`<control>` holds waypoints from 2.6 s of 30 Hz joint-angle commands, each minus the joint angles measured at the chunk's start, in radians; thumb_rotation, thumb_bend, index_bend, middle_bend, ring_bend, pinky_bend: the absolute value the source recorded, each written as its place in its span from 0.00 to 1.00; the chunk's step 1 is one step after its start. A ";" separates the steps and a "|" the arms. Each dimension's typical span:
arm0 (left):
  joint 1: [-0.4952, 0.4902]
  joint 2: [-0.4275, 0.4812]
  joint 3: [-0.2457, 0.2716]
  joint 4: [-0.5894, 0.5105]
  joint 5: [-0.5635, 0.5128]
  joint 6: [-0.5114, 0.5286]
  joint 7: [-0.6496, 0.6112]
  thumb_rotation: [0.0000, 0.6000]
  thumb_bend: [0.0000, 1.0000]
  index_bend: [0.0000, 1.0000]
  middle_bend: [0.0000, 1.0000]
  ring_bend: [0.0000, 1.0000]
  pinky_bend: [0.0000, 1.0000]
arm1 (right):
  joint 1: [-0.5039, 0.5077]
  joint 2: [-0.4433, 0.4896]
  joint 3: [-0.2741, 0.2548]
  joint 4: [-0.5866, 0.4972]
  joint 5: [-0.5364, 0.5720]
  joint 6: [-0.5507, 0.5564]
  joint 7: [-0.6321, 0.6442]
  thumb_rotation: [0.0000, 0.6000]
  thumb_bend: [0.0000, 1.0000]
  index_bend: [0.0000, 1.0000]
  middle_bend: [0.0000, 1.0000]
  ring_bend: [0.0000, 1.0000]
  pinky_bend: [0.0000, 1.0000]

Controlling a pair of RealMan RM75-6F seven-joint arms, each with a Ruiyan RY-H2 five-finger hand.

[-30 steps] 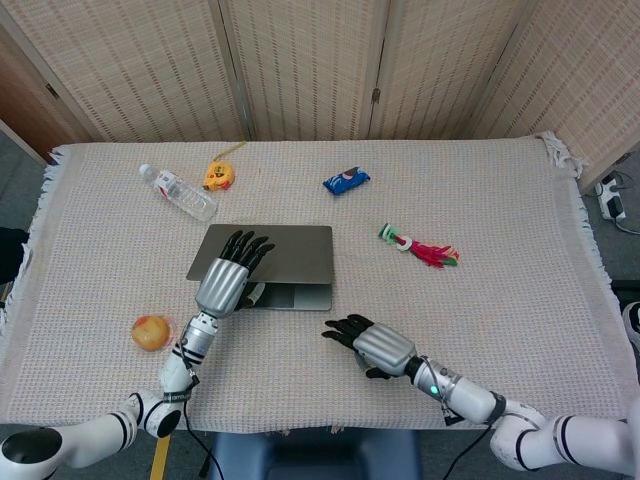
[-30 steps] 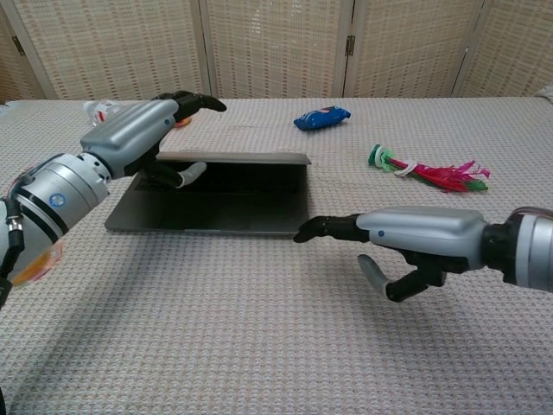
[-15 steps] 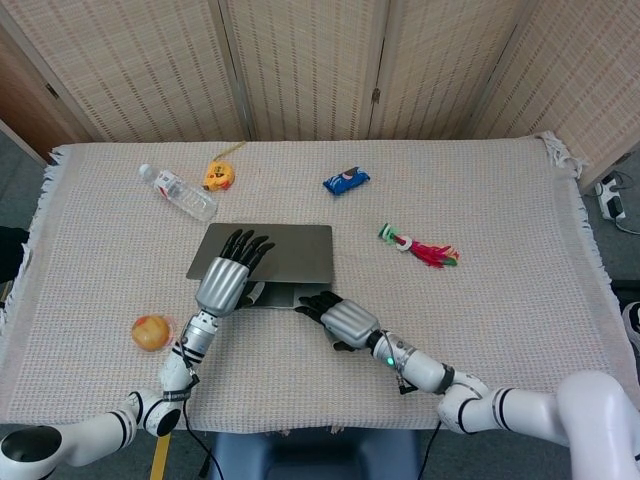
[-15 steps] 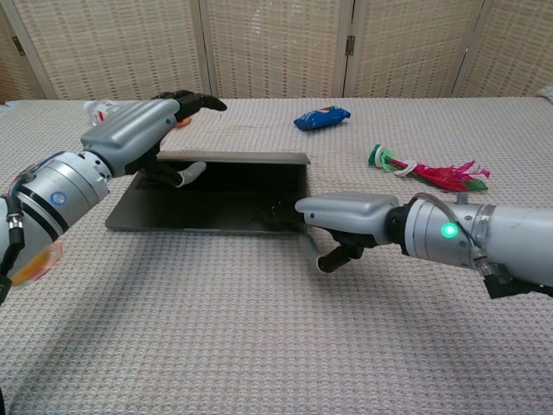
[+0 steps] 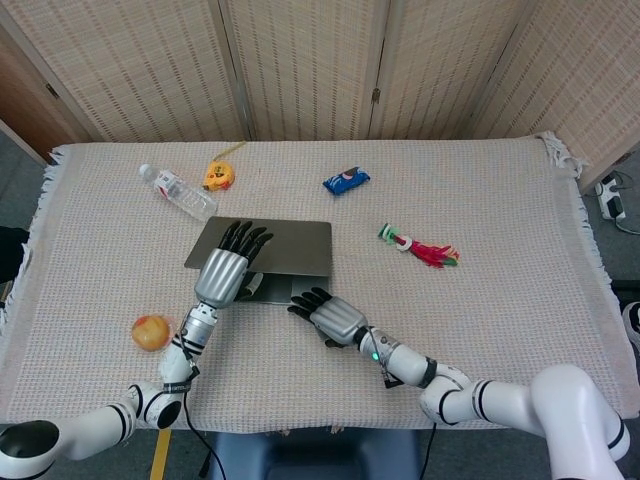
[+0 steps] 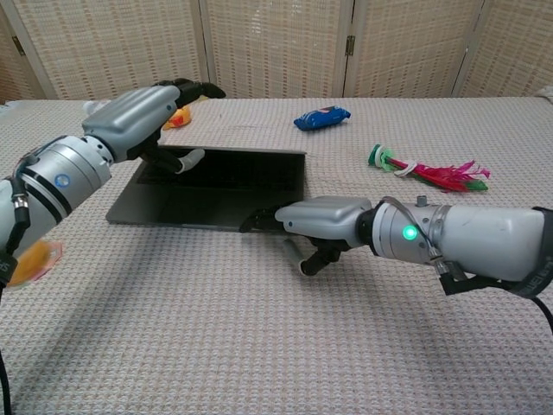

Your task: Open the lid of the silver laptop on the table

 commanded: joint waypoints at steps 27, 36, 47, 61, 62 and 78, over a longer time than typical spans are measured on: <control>-0.276 0.117 -0.265 0.102 -0.465 -0.380 0.298 1.00 0.46 0.09 0.06 0.00 0.00 | 0.024 -0.003 0.009 -0.002 0.111 -0.004 -0.088 1.00 0.92 0.00 0.00 0.00 0.00; -0.364 0.103 -0.322 0.236 -0.727 -0.459 0.429 1.00 0.40 0.07 0.04 0.00 0.00 | 0.025 0.005 0.008 -0.003 0.134 -0.002 -0.103 1.00 0.92 0.00 0.00 0.00 0.00; -0.412 0.084 -0.334 0.368 -0.985 -0.509 0.563 1.00 0.39 0.07 0.03 0.00 0.00 | 0.026 0.008 0.005 0.003 0.144 -0.002 -0.101 1.00 0.92 0.00 0.00 0.00 0.00; -0.442 0.088 -0.363 0.437 -1.127 -0.548 0.585 1.00 0.36 0.07 0.03 0.00 0.00 | 0.025 0.011 -0.001 -0.005 0.155 0.005 -0.116 1.00 0.92 0.00 0.00 0.00 0.00; -0.447 0.088 -0.363 0.442 -1.133 -0.548 0.588 1.00 0.36 0.07 0.03 0.00 0.00 | 0.025 0.012 -0.001 -0.007 0.157 0.006 -0.118 1.00 0.92 0.00 0.00 0.00 0.00; -0.375 0.152 -0.332 0.337 -1.033 -0.514 0.465 1.00 0.36 0.05 0.03 0.00 0.00 | 0.010 0.047 -0.002 -0.055 0.162 0.043 -0.134 1.00 0.92 0.00 0.00 0.00 0.00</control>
